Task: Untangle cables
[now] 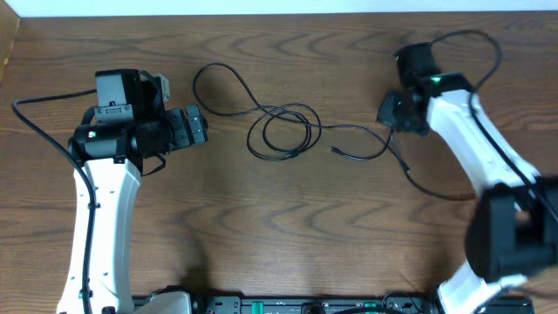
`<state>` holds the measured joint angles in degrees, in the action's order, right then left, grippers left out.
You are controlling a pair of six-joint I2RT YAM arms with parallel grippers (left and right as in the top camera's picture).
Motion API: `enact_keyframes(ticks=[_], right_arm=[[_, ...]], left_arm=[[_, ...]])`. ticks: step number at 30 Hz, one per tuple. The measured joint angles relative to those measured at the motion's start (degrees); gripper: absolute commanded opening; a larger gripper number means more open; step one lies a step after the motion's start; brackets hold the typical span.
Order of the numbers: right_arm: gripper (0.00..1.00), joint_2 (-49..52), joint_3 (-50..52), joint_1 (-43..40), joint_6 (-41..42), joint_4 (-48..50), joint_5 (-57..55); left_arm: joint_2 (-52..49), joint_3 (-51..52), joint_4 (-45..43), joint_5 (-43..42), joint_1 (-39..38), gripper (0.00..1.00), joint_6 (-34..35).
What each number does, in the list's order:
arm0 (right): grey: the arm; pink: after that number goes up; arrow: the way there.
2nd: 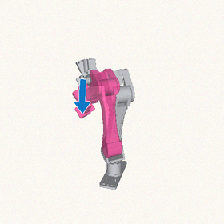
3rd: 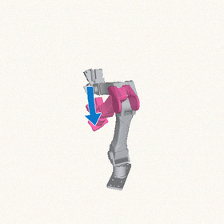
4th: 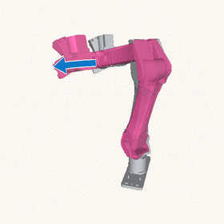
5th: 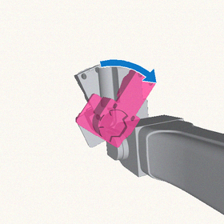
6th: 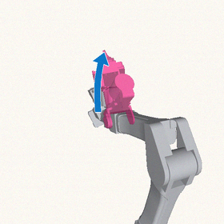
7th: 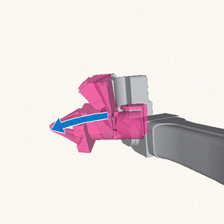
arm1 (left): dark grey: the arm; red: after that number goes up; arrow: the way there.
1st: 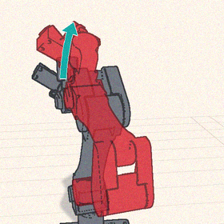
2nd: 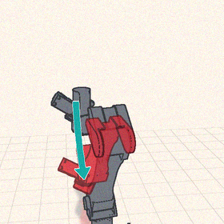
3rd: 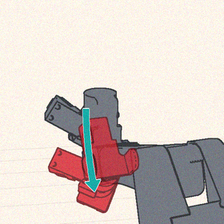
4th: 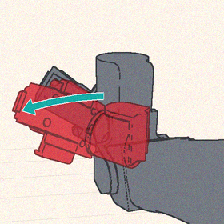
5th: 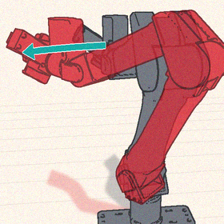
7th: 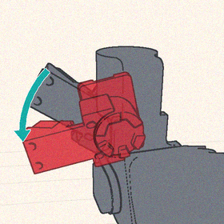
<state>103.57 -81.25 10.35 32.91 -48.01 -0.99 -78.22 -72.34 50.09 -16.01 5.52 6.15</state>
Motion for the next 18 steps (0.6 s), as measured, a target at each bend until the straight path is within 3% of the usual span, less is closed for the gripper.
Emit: enact_keyframes(ticks=[9,18], right_arm=[[0.01,-13.20,-2.51,-2.45,-3.80,-2.67,0.17],[0.01,-15.65,-3.26,-7.30,-6.86,-9.11,-0.98]], left_arm=[[0.00,0.02,0.55,-0.02,0.00,0.99,0.02],[0.00,0.02,0.92,-0.02,0.00,0.99,0.44]])
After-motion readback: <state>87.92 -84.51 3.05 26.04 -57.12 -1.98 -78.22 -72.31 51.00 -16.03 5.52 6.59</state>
